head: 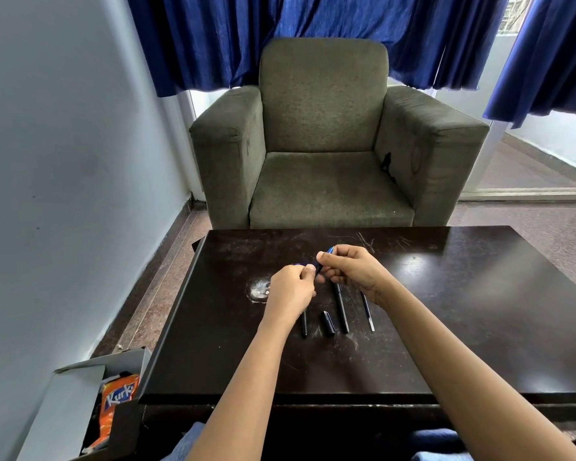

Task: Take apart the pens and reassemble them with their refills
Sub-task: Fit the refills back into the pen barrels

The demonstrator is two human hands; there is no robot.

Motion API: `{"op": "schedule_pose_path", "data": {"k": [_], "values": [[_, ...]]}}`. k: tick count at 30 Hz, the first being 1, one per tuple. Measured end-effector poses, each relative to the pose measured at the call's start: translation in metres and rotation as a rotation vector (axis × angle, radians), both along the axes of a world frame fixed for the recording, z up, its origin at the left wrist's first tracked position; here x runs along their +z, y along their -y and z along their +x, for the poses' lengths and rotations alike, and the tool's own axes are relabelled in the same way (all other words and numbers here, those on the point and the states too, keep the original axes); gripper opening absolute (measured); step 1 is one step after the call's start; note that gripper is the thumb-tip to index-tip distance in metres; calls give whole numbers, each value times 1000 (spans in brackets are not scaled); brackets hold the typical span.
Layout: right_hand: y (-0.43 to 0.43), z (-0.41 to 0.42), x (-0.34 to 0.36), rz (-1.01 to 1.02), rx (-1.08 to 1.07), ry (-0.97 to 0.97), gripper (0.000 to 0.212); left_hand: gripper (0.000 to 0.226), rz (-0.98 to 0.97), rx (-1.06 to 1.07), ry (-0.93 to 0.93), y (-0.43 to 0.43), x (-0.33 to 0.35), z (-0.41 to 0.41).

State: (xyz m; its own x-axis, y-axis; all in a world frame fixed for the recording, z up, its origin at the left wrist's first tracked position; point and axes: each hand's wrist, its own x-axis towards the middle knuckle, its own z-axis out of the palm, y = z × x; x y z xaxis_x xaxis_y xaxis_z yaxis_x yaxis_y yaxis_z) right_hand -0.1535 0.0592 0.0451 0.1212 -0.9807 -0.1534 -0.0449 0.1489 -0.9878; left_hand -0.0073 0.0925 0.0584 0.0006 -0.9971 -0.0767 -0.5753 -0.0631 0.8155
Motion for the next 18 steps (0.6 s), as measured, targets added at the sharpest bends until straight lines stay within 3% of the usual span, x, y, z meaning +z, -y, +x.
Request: {"op": "schedule_pose_path", "data": {"k": [5, 13, 18], "values": [[0, -2, -2, 2, 6, 3, 18, 22, -70, 19, -32, 0, -6, 3], [2, -1, -4, -2, -4, -21, 22, 43, 56, -21, -70, -1, -2, -2], [0, -1, 0, 37, 18, 50, 21, 39, 125, 14, -286, -3, 1, -4]]}}
